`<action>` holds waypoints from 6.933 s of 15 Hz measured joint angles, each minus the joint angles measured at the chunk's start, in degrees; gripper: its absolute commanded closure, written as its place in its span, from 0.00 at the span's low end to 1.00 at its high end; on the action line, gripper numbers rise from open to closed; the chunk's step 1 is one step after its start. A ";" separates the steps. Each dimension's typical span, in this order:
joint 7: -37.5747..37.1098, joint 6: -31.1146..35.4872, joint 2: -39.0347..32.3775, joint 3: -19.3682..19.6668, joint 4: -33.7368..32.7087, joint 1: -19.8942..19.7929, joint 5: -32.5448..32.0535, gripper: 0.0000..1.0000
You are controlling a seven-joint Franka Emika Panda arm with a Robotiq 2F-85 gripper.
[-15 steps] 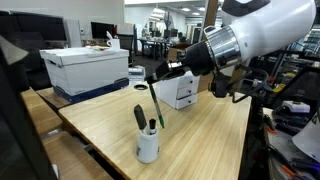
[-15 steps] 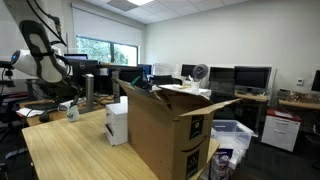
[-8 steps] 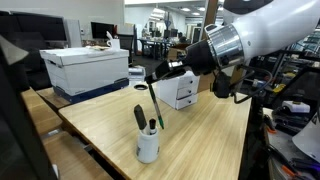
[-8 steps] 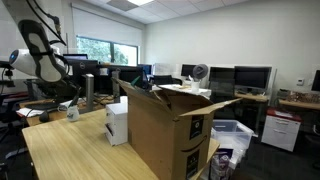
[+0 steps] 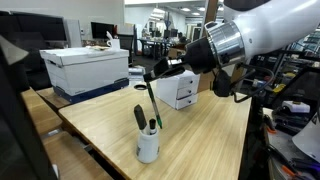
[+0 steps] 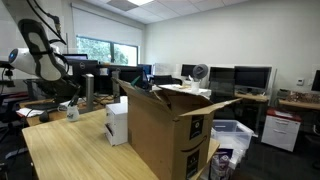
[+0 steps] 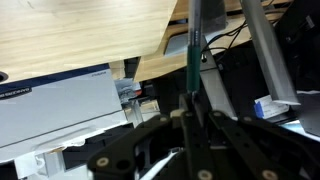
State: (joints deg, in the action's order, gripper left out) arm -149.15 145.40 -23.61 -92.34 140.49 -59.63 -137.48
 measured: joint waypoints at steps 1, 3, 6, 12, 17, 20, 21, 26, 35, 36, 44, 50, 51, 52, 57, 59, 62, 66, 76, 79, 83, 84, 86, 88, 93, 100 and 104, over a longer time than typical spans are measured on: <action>0.01 0.00 0.00 -0.07 -0.17 0.06 0.00 0.96; 0.02 0.00 0.00 -0.22 -0.47 0.33 0.00 0.96; 0.02 0.00 0.04 -0.34 -0.83 1.22 0.00 0.96; 0.02 -1.23 0.23 -0.25 -0.87 4.12 0.00 0.96; 0.07 -2.25 0.43 1.75 -1.69 6.33 0.00 0.96; 0.11 -2.30 0.43 3.42 -2.52 7.56 0.00 0.96; 0.13 -2.31 0.43 3.95 -2.74 7.99 0.00 0.96; 0.15 -2.44 0.43 6.64 -3.27 9.88 0.00 0.96; 0.17 -2.57 0.42 11.53 -3.93 13.93 -0.14 0.96; 0.17 -2.59 0.42 11.78 -3.93 14.19 -0.25 0.96; 0.16 -3.79 0.28 12.40 -3.81 14.55 -1.38 0.96; 0.16 -6.29 -0.93 11.14 -2.30 13.34 -3.08 0.96; 0.16 -6.68 -1.18 10.86 -1.89 13.04 -3.34 0.96; 0.16 -7.01 -1.45 10.59 -1.45 12.68 -3.66 0.96; 0.15 -8.31 -3.32 9.14 1.15 10.33 -5.38 0.96; 0.15 -8.30 -3.58 9.08 1.50 9.99 -6.04 0.65; 0.15 -8.25 -3.71 9.13 1.66 9.65 -6.62 0.45; 0.15 -6.77 -3.67 9.46 1.59 9.57 -6.71 0.20; 18.11 9.35 2.96 9.50 2.26 5.88 19.32 0.00; 30.51 13.16 6.60 10.26 4.01 4.49 32.40 0.00; 47.45 14.09 9.15 11.83 7.52 4.35 49.31 0.00; 51.15 13.11 9.00 11.90 8.23 4.46 52.44 0.00; 58.41 8.73 7.33 11.86 9.18 5.06 57.88 0.00; 64.75 3.35 4.47 11.35 9.06 5.55 61.89 0.00; 82.05 -11.81 -4.54 8.24 4.98 5.09 72.49 0.00; 105.63 -20.60 -5.19 5.41 -3.47 2.96 93.08 0.00; 113.42 -25.33 -0.50 4.92 -6.51 2.99 103.98 0.00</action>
State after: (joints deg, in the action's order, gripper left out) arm -35.73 120.07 -24.11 -87.42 133.98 -56.63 -33.50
